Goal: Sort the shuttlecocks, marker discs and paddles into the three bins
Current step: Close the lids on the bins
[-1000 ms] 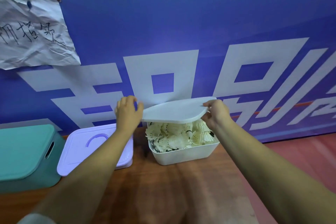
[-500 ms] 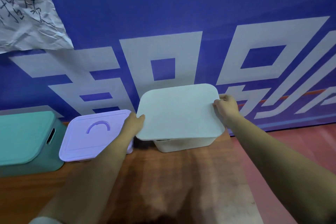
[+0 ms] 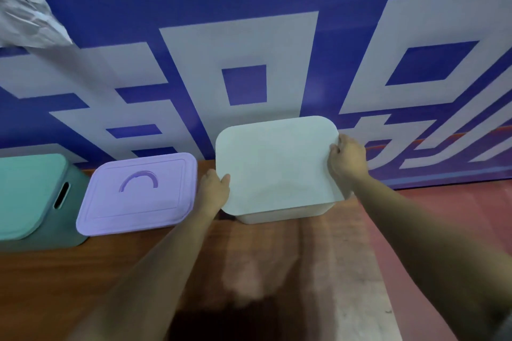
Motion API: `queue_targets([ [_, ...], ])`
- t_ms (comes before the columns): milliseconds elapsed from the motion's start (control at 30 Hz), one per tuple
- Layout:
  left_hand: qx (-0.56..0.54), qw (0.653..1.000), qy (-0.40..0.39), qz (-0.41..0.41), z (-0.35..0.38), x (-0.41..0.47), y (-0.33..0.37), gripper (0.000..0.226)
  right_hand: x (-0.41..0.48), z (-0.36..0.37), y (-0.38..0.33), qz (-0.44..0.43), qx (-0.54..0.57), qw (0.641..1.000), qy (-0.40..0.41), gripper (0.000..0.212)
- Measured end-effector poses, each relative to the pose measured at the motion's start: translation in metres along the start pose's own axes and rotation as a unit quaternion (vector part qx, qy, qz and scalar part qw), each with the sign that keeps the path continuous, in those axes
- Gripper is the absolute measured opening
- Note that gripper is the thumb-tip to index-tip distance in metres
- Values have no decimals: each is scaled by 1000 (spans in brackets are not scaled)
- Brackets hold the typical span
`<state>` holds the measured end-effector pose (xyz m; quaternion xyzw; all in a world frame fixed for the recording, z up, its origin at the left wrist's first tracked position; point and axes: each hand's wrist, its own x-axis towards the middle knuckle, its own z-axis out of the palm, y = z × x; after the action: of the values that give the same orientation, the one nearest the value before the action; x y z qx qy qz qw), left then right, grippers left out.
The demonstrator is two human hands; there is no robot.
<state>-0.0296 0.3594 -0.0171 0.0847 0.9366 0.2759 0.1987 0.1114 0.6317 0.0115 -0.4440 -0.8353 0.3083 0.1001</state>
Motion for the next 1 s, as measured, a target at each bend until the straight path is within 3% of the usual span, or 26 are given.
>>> queue_targets([
  [233, -5, 999, 20, -43, 14, 6, 12, 31, 3, 8, 9, 54, 45, 996, -55, 37],
  [300, -10, 999, 31, -19, 12, 5, 13, 33, -2, 13, 12, 59, 59, 995, -51, 32],
  [433, -65, 998, 7, 12, 4, 14, 10, 61, -8, 20, 16, 44, 56, 997, -32, 22],
  [533, -56, 998, 14, 22, 11, 20, 7, 54, -3, 22, 18, 33, 27, 999, -22, 20],
  [600, -1, 996, 70, 50, 20, 20, 5, 46, 3, 24, 21, 32, 7, 999, -8, 18],
  [700, 62, 985, 133, 91, 27, 17, 2, 49, 9, 30, 24, 18, -41, 999, 18, 20],
  [833, 126, 979, 121, 103, 29, 18, 1, 55, 16, 36, 27, 37, -68, 997, 27, 31],
  [1000, 77, 984, 124, 102, 28, 30, -5, 50, 29, 36, 28, 53, -54, 997, 14, 44],
])
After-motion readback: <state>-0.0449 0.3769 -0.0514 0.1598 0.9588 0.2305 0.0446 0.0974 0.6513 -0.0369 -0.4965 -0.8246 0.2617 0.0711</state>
